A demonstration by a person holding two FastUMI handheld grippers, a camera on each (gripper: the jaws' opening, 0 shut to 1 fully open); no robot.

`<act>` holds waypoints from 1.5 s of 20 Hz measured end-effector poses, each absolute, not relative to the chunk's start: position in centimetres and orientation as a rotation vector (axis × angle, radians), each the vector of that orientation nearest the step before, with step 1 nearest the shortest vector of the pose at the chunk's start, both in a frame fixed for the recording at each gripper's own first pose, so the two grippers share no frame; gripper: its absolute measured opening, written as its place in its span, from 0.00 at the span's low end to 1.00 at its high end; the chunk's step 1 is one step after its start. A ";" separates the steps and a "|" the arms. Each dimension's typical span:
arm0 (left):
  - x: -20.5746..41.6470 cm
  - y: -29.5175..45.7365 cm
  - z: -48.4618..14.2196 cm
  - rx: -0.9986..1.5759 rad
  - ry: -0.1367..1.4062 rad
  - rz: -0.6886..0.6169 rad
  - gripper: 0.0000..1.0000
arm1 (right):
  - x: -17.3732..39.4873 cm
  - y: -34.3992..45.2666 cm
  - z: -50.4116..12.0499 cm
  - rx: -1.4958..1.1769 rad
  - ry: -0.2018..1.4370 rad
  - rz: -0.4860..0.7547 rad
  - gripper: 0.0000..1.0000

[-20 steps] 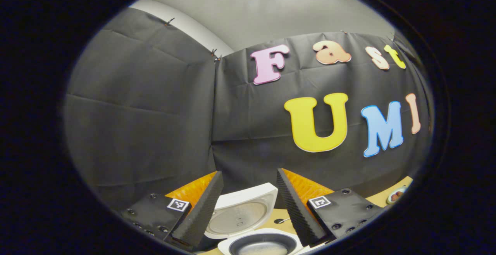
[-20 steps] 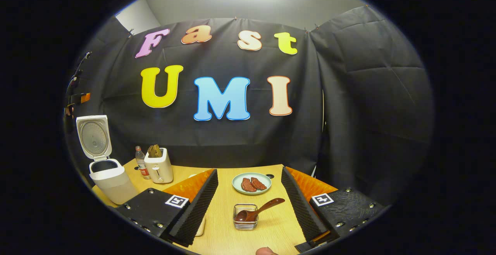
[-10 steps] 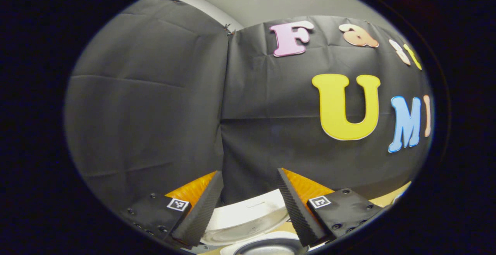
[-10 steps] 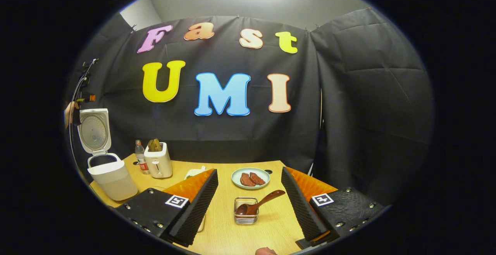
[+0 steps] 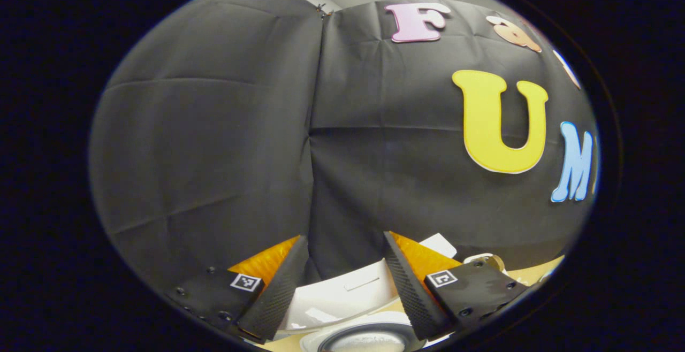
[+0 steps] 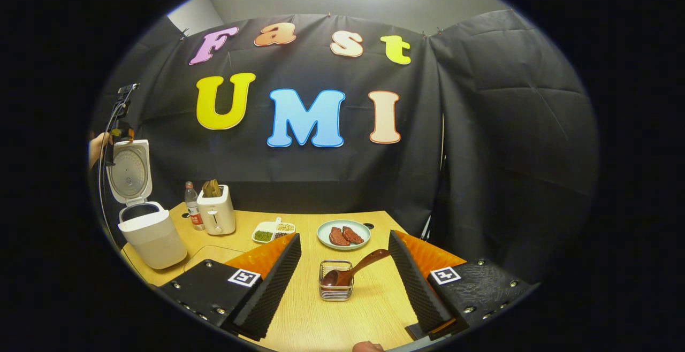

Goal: Close the left gripper, press the button to open the rice cooker; take a wooden spoon from the chopstick holder with the right hand, scoop a spoonful of rice and pour it into the rice cooker, then put the wooden spoon back into the chopstick holder.

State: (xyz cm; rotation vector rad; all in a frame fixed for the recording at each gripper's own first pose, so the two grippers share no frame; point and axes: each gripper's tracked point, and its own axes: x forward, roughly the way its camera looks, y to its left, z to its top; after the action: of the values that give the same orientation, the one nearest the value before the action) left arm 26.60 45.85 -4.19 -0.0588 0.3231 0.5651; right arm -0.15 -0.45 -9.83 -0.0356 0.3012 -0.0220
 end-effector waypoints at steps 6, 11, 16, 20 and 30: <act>25.3 43.5 -4.4 -0.090 0.357 0.535 0.97 | -0.2 -1.8 -10.6 0.000 0.315 0.001 0.99; 23.2 40.2 -4.6 -0.105 0.358 0.513 0.99 | 0.3 -3.6 -10.8 -0.009 0.316 0.010 1.00; 21.5 36.7 -5.8 -0.130 0.370 0.482 0.97 | 0.8 -5.3 -10.0 -0.017 0.286 0.022 1.00; 19.8 33.4 -7.3 -0.107 0.395 0.441 0.99 | 1.1 -5.8 -9.9 -0.017 0.284 0.051 0.99; 16.5 28.5 -12.6 -0.171 0.459 0.420 0.97 | 1.5 -5.8 -9.7 -0.059 0.274 0.131 1.00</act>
State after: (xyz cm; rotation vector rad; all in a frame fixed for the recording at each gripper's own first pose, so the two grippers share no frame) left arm 16.55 28.48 -12.57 -0.1705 0.4588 0.4200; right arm 1.54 -5.81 -9.73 -0.0592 0.2737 0.1308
